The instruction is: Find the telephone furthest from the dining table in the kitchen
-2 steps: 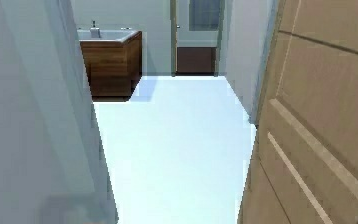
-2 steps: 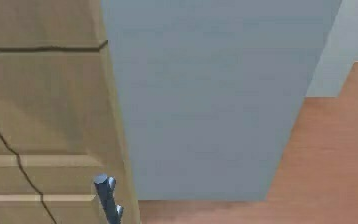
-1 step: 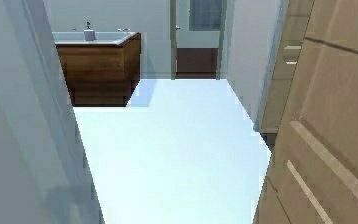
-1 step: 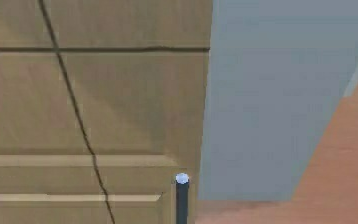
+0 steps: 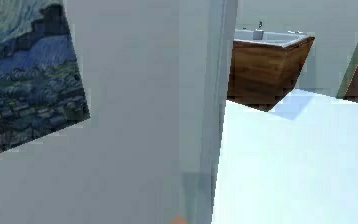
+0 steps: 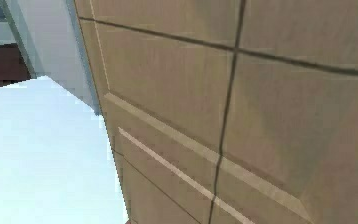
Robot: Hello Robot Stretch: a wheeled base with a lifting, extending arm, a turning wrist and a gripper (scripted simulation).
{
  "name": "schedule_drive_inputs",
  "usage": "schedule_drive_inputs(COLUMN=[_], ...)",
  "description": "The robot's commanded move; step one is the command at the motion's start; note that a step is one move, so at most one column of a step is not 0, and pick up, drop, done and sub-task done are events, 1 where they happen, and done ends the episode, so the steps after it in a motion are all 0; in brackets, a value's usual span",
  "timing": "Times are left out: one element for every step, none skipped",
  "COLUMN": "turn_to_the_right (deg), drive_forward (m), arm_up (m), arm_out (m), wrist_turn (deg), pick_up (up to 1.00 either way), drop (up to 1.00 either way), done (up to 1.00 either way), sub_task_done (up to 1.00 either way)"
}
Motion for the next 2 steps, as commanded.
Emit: schedule_drive_inputs(turn_to_the_right=[0.0, 39.0], drive_forward=[0.20, 0.00], arm_up=[0.00, 0.00], arm_out=[0.00, 0.00], wrist_turn=[0.0, 0.0], pick_up=[0.00, 0.00], drop=[0.00, 0.00], done=[0.00, 0.00], sub_task_done=[0.00, 0.00])
